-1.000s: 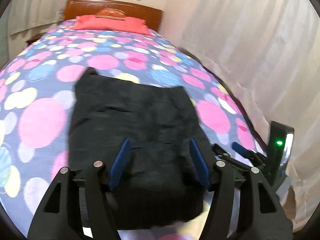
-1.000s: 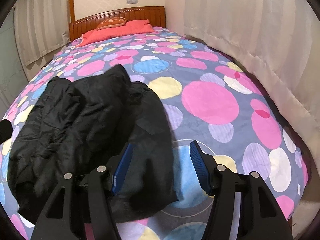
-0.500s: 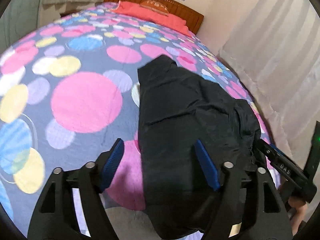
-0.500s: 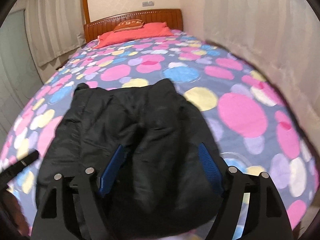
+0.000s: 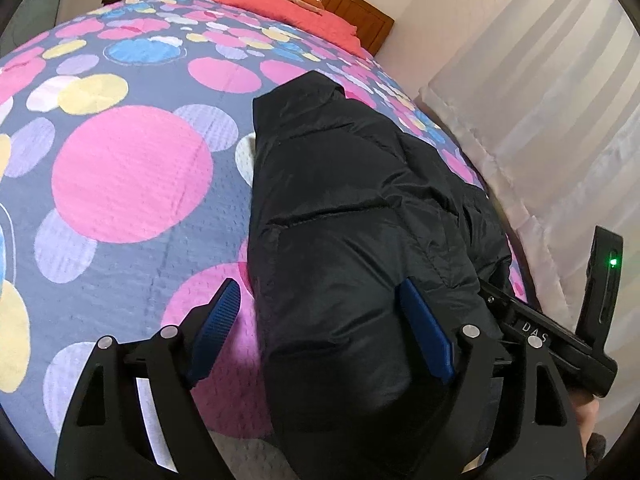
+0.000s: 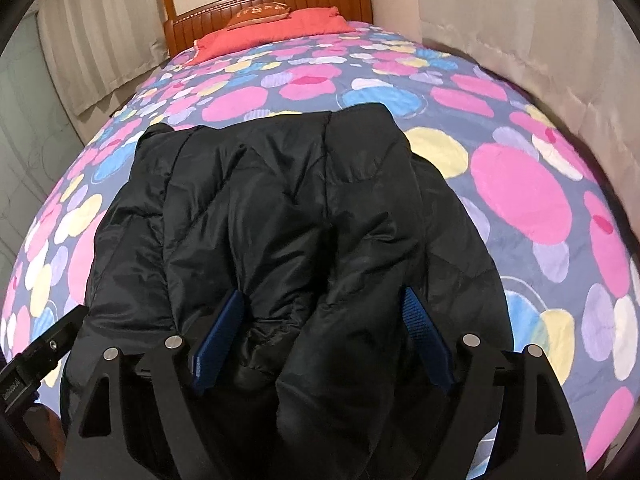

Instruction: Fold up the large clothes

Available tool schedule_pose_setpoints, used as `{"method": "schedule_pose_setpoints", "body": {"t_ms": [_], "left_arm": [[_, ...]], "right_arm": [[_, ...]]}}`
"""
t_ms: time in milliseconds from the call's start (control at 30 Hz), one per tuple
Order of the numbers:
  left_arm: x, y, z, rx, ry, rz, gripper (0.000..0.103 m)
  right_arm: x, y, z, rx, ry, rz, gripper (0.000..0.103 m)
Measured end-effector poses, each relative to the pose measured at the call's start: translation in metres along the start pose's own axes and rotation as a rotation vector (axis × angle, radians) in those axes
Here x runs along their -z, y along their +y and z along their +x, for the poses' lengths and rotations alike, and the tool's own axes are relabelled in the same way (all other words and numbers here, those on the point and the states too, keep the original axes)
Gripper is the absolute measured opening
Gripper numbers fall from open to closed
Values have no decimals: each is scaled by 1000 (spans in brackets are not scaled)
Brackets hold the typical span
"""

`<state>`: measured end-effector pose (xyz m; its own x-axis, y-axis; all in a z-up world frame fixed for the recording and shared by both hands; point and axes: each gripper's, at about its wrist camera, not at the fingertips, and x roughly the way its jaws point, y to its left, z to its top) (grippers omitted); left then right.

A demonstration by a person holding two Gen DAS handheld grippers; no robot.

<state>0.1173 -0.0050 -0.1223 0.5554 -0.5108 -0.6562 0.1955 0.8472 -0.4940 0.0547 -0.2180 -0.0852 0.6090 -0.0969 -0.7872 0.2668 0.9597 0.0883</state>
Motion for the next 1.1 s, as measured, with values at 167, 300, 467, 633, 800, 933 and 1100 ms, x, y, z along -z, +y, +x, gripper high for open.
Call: {"method": "schedule_pose_setpoints", "body": {"t_ms": [167,300,467,633,800,933,1100], "left_arm": [[0,1,1,2,-1,-2,83],[0,0,3,-5,3,1,83],[1,-1,6,-5,9,1,83],[-8,-12,-1,-34,1,32,82],[-17,-33,-13,-27,-46,76,82],[-15,-56,7,-19,1,129,82],[-1,-75,44,-76,68,174,82]], "right_arm": [[-1,-7,2,9,-10,6,84],[1,-9,8,-11,4,21,84],[1,-3,9,-102,15,18,37],[-5,-6,-8,-137,-44,13,9],[-15,-36,-31,-95,-125,47,7],[-11,-60,-14,-34,-97,49,7],[-2,-84,21,-7,-34,40,10]]}}
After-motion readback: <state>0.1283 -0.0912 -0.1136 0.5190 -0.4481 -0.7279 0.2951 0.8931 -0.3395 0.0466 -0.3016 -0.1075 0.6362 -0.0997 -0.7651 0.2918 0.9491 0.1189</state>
